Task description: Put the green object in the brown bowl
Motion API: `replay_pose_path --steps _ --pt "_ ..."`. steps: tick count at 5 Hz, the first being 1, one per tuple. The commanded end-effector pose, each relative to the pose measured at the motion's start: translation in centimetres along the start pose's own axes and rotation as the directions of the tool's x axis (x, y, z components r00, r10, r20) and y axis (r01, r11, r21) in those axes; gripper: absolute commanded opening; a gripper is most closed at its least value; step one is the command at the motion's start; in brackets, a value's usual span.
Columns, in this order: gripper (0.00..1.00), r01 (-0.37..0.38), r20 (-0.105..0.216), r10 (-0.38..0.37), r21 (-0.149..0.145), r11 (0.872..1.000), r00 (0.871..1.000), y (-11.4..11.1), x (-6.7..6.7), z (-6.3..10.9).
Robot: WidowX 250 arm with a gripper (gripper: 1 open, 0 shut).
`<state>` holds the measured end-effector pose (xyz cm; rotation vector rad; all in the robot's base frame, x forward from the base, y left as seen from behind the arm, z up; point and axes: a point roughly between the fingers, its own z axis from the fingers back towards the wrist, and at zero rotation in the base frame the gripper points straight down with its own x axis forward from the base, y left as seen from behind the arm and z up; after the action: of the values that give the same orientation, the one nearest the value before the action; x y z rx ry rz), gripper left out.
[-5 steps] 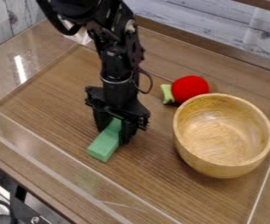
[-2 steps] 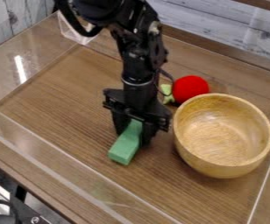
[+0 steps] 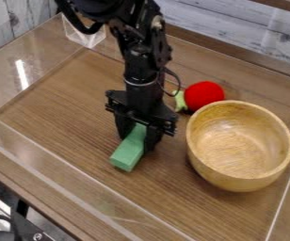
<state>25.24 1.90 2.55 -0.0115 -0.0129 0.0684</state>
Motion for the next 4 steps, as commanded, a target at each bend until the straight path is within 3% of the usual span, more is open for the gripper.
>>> replay_pose_path --steps 1,2,3,4 --pt "0.0 0.039 0.062 -0.039 -0.001 0.999 0.997 -0.1 0.4 1.0" --pt "0.0 0.02 0.096 -0.022 0.021 1.0 0.995 -0.5 0.7 3.4" --pt "0.0 -0.008 0.148 0.003 0.037 0.999 0.989 -1.8 0.7 7.1" --pt "0.0 -0.02 0.189 0.018 0.011 1.0 0.982 -5.1 0.5 9.9"
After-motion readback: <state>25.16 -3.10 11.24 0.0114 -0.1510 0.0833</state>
